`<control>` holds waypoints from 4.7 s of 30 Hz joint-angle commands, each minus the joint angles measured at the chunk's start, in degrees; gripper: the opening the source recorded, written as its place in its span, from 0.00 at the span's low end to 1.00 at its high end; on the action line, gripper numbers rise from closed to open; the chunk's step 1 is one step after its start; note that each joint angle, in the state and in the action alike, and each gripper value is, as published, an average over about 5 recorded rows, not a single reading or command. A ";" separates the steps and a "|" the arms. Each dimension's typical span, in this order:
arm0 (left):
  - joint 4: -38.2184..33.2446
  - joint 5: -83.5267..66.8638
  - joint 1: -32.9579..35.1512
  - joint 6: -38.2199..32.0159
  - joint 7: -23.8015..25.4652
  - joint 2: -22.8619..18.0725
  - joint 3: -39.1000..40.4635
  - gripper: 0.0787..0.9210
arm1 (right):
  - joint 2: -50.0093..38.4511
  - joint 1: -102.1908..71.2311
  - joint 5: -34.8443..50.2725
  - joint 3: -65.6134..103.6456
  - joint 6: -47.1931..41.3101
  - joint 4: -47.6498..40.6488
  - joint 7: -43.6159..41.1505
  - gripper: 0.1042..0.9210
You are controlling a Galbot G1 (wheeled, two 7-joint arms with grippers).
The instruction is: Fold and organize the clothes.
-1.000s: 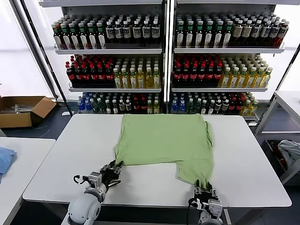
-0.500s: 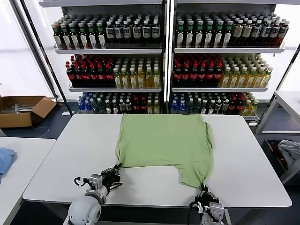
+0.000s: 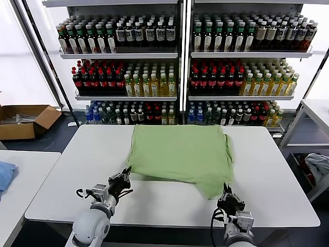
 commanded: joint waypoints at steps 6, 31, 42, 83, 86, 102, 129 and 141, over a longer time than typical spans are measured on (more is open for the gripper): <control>11.03 -4.57 -13.49 -2.37 -2.43 -1.70 2.36 0.01 | -4.34 19.20 3.16 -1.27 0.29 -13.52 -1.62 0.00; 35.64 -4.21 -30.11 -1.64 -3.41 -5.41 5.88 0.01 | -3.54 43.00 5.04 -7.97 -1.99 -45.69 -9.40 0.00; 31.19 -3.25 -28.68 2.08 -6.05 -5.59 4.35 0.30 | 1.43 42.76 12.68 -5.75 -3.56 -45.71 -6.16 0.29; 21.59 -0.89 -19.78 5.77 -6.16 -3.21 4.32 0.88 | -6.28 24.72 9.55 1.45 -8.31 -27.96 0.42 0.88; 22.72 -0.85 -20.51 5.73 -6.11 -3.29 4.46 0.88 | -5.81 25.93 9.69 1.09 -8.18 -29.57 0.36 0.88; 26.53 0.66 -22.47 6.40 -5.48 -3.03 5.19 0.60 | -3.30 27.88 9.72 -0.40 -8.31 -33.99 0.50 0.58; 10.57 3.79 -11.32 9.01 -4.26 -0.69 7.24 0.01 | -5.10 14.23 7.64 0.18 -9.27 -14.52 0.67 0.02; -10.62 3.70 8.14 9.61 -5.42 3.31 1.27 0.01 | -3.61 1.46 3.92 -0.25 -9.33 -3.05 2.82 0.02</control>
